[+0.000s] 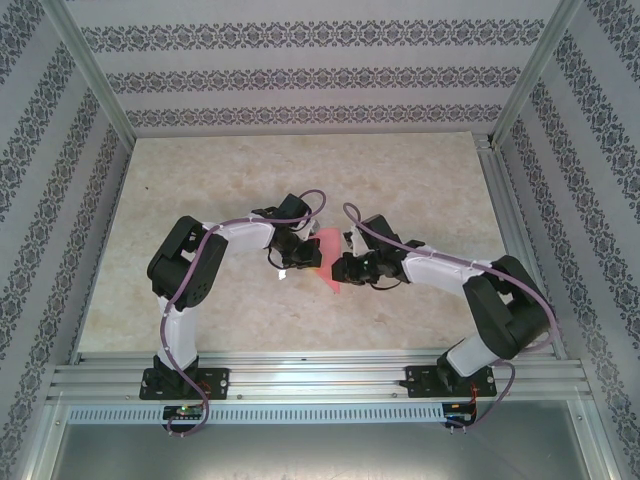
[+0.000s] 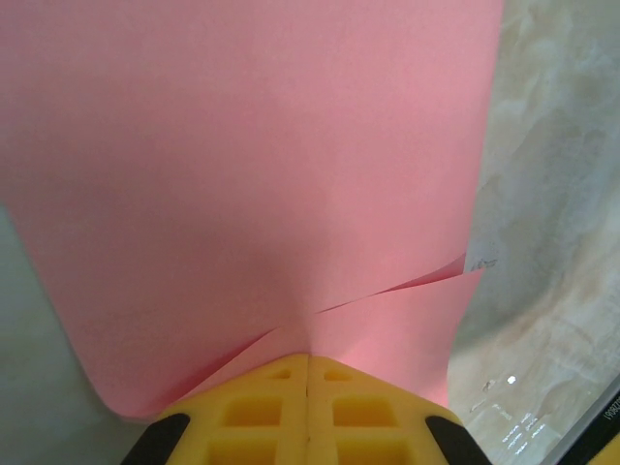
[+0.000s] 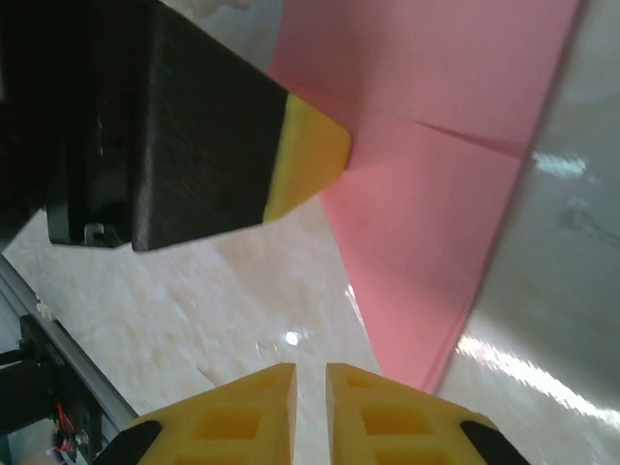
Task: Fold a paper plane with a square sheet of paper (fold left side to right side)
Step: Third fold the triangle at the center of the table.
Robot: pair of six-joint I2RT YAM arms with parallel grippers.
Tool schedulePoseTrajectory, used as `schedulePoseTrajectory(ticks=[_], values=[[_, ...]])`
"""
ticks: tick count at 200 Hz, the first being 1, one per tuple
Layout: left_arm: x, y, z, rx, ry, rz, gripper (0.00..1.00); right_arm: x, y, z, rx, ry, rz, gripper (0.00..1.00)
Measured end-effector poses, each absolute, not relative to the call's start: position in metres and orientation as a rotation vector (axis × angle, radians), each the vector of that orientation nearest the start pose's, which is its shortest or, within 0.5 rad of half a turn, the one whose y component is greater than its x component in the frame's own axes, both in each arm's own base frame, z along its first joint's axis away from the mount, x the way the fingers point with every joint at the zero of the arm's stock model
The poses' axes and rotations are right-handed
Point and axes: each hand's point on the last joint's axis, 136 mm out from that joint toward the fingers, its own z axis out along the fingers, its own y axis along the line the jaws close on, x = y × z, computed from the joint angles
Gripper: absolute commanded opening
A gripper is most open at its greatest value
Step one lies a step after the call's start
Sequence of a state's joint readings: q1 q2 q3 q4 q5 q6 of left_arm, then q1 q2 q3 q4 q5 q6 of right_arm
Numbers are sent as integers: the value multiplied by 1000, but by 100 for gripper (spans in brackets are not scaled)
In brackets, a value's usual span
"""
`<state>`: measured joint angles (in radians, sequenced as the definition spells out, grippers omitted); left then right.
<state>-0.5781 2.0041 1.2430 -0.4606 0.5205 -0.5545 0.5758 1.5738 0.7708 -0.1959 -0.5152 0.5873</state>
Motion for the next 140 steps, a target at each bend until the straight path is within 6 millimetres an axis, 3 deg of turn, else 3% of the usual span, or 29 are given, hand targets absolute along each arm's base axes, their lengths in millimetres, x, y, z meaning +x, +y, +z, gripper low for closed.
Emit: schedulePoseTrajectory(ticks=[21,54,86,105,140], values=[[310,-304,18,176,2977,-951,3,256,268,39,-180,2788,1043,15],[311,-304,19,175,2977,-947,6,247,262,13,-138,2866,1013,15],[311,-304,20,172,2979,-945,21,248,263,11,-141,2852,1028,14],[312,-301,27,169,2967,-927,24,248,263,11,-142,2848,1029,14],[317,-301,63,172,2871,-975,12,248,263,11,-143,2849,1028,14]])
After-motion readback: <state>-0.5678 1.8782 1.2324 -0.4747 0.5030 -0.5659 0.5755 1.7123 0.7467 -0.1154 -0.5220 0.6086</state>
